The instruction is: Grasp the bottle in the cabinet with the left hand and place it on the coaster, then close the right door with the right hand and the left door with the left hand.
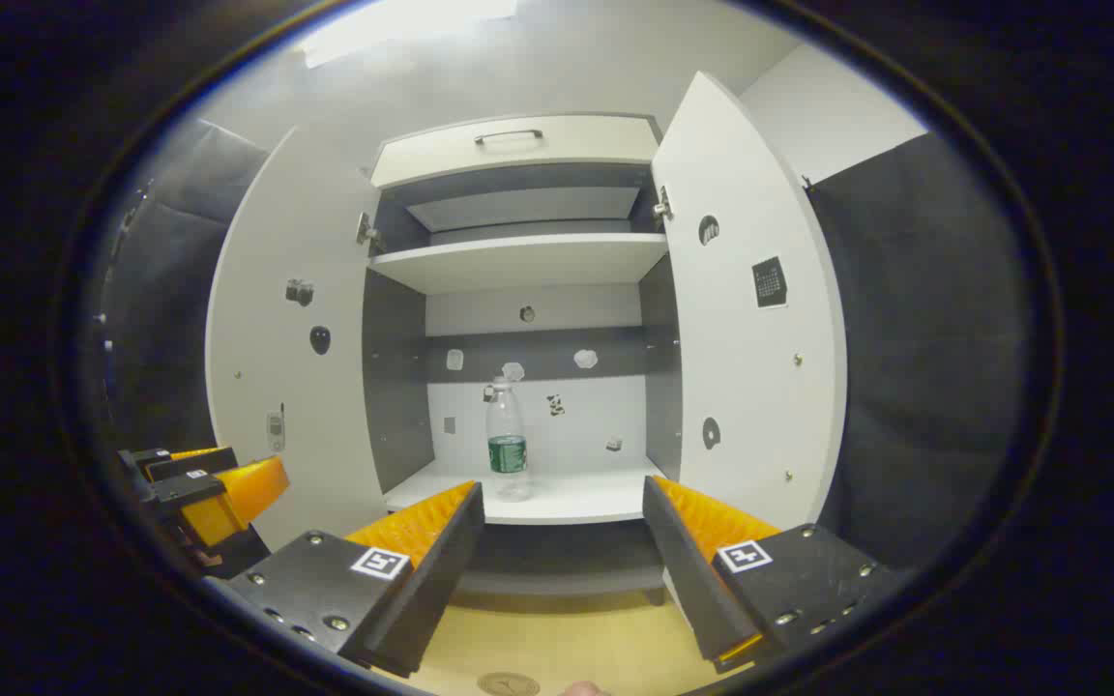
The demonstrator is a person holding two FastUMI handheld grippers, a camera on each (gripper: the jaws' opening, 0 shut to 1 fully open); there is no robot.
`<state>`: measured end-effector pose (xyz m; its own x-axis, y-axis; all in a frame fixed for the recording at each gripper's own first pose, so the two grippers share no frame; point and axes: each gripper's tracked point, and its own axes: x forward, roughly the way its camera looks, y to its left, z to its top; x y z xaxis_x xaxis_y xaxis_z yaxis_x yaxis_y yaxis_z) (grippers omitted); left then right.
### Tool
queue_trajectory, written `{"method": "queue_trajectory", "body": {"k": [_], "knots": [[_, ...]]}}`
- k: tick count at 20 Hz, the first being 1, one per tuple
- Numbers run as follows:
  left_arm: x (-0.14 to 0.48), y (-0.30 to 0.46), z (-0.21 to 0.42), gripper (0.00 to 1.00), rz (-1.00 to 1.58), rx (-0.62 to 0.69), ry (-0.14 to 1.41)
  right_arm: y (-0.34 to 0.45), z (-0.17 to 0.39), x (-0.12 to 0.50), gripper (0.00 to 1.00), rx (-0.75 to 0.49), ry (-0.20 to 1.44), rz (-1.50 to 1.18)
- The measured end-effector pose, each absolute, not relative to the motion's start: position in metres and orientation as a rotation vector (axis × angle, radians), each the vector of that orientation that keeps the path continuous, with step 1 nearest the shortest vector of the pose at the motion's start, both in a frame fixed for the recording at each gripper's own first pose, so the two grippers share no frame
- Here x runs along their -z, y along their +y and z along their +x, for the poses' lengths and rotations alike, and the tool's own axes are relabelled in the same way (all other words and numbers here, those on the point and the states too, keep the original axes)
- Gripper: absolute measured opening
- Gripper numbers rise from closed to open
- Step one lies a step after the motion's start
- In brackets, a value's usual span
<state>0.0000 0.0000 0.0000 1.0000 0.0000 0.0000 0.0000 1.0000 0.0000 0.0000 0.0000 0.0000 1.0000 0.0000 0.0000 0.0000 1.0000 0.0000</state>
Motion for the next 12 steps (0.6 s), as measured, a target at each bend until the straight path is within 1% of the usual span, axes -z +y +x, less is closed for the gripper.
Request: {"method": "queue_trajectory", "body": {"k": [1, 2, 3, 4, 8, 9, 10, 11, 12], "knots": [[-0.001, 0.001, 0.002, 0.93, 0.01, -0.004, -0.004, -0.001, 0.002, 0.0, 0.98, 0.005, 0.003, -0.004], [-0.001, 0.0, 0.001, 0.93, 0.018, -0.004, -0.007, -0.001, 0.003, 0.0, 1.0, 0.006, 0.001, -0.009], [-0.001, -0.001, 0.001, 0.93, 0.024, -0.003, -0.011, -0.001, 0.003, -0.001, 1.0, 0.007, -0.004, -0.011], [-0.001, -0.002, 0.001, 0.96, 0.03, -0.001, -0.012, 0.0, 0.003, -0.001, 1.0, 0.006, -0.004, -0.013], [-0.002, -0.007, 0.002, 0.96, 0.044, -0.001, -0.018, -0.001, 0.009, 0.003, 1.0, 0.007, 0.008, -0.017], [-0.003, -0.007, 0.003, 0.96, 0.045, -0.002, -0.021, 0.0, 0.01, 0.004, 0.96, 0.007, 0.011, -0.018], [-0.004, -0.007, 0.003, 0.96, 0.045, -0.004, -0.024, 0.0, 0.011, 0.003, 1.0, 0.005, 0.008, -0.016], [-0.004, -0.007, 0.003, 0.96, 0.042, -0.003, -0.024, 0.0, 0.012, 0.003, 1.0, 0.005, 0.008, -0.016], [-0.004, -0.007, 0.003, 0.96, 0.041, -0.006, -0.024, 0.0, 0.012, 0.003, 0.96, 0.005, 0.006, -0.017]]}}
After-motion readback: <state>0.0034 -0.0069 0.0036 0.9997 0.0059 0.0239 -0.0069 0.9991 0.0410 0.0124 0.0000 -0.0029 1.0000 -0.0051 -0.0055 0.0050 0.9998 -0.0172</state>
